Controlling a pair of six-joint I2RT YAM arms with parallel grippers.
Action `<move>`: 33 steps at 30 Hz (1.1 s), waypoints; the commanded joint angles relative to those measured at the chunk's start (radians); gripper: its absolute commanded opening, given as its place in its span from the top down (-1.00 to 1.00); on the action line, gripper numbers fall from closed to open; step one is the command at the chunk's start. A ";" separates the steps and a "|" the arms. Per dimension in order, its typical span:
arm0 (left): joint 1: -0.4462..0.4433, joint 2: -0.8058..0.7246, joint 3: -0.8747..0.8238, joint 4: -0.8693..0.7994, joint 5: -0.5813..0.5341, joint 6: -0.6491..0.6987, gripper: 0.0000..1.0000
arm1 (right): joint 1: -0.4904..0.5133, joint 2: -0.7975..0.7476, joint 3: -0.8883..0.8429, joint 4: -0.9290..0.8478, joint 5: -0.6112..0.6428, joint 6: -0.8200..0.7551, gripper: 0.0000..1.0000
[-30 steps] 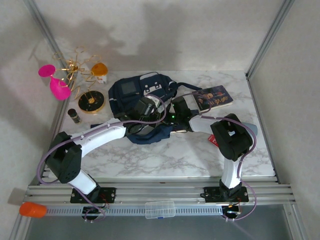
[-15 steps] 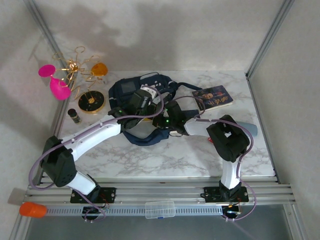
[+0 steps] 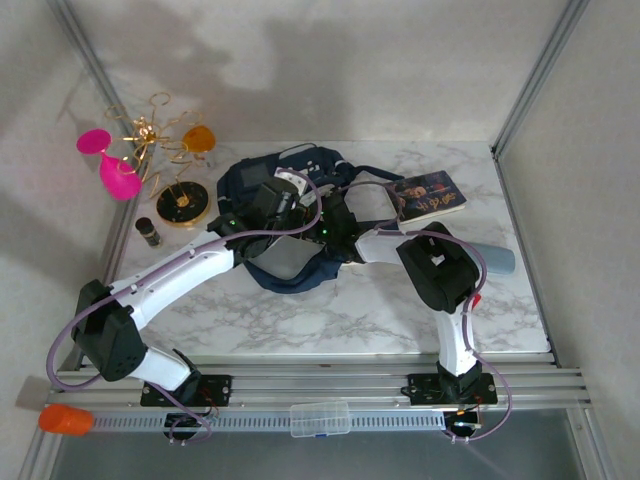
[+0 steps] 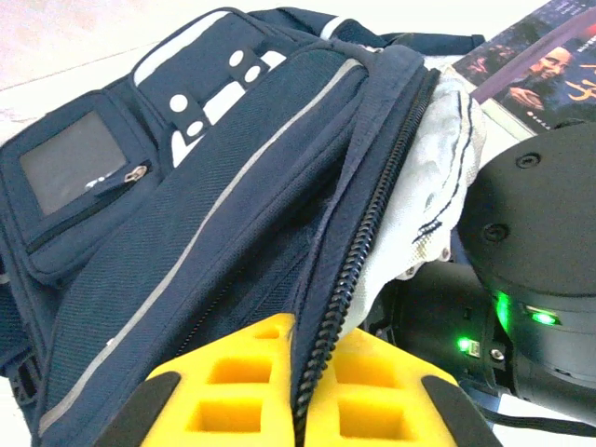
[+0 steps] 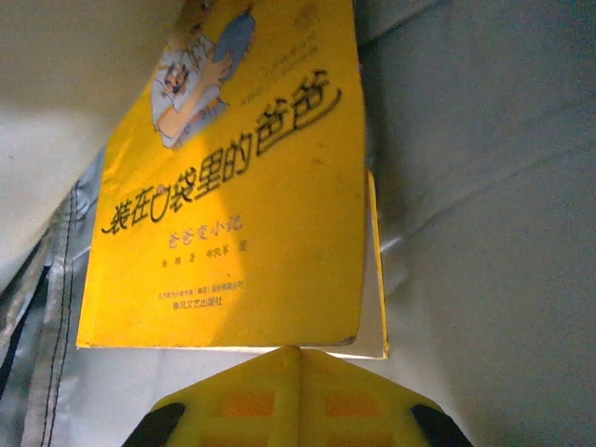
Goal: Pack books, pencil case, and school supplies into a backpack
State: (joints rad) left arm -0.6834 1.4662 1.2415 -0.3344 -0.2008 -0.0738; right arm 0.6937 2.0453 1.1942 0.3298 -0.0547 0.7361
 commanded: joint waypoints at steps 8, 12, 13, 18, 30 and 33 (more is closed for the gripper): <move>0.009 -0.073 0.001 -0.057 -0.143 -0.075 1.00 | 0.020 -0.359 -0.331 0.129 -0.105 -0.088 0.78; 0.024 -0.141 -0.113 -0.054 -0.181 -0.141 1.00 | 0.020 -0.549 -0.442 -0.007 -0.117 -0.102 0.55; 0.031 -0.156 -0.133 -0.056 -0.189 -0.160 1.00 | 0.018 -0.590 -0.454 -0.065 -0.109 -0.105 0.51; 0.036 -0.207 -0.197 -0.041 -0.074 -0.244 0.78 | -0.077 -0.736 -0.465 -0.334 -0.076 -0.079 0.27; -0.018 -0.228 -0.229 0.252 0.380 -0.418 0.00 | -0.561 -0.594 -0.321 -0.497 -0.088 0.068 -0.51; -0.018 -0.157 -0.201 0.267 0.341 -0.433 -0.01 | -0.608 -0.473 -0.248 -0.465 -0.063 0.134 -0.55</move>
State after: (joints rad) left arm -0.6971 1.2488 1.0203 -0.1349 0.1013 -0.4545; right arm 0.1158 1.4860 0.8780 -0.1417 -0.1490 0.7795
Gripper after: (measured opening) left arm 0.502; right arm 0.771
